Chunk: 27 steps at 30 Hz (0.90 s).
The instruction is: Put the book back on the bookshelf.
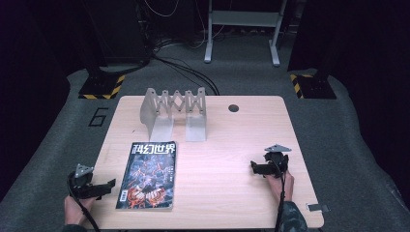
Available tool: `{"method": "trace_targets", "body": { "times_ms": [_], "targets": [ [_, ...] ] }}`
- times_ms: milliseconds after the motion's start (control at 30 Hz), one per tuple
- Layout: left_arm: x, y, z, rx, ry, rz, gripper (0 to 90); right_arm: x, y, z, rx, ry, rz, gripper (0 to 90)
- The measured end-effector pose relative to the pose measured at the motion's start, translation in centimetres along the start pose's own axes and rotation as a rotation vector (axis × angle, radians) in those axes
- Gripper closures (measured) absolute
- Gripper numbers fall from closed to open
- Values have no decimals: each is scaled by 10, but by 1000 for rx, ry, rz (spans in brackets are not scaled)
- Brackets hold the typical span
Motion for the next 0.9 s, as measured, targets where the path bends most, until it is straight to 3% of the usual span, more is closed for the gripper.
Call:
{"method": "trace_targets", "body": {
  "times_ms": [200,333,500,700,800,900],
  "targets": [
    [-7,11,1,-2,-32,-10,1,0,0,0,-2,1,-2,29],
    [-17,20,3,-3,-54,-2,1,0,0,0,-3,1,-5,30],
    [-34,29,13,28,-82,20,2,1,1,1,-8,-2,11,31],
    [-46,27,26,66,-94,27,1,0,1,1,-10,-2,7,34],
    [-54,26,35,99,-87,58,1,0,1,1,-5,-2,-1,38],
    [-57,25,39,111,-90,60,2,0,0,0,-4,-2,-4,40]
  ]
}}
Point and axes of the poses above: each handheld gripper's, and its own axes: z roughly forward along the jaws, y roughly out of its top, x roughly to its left, the point moved 3 cm from there along z, roughly forward along the jaws, and after that the axes turned 14 degrees about -z, right-handed, at the moved point
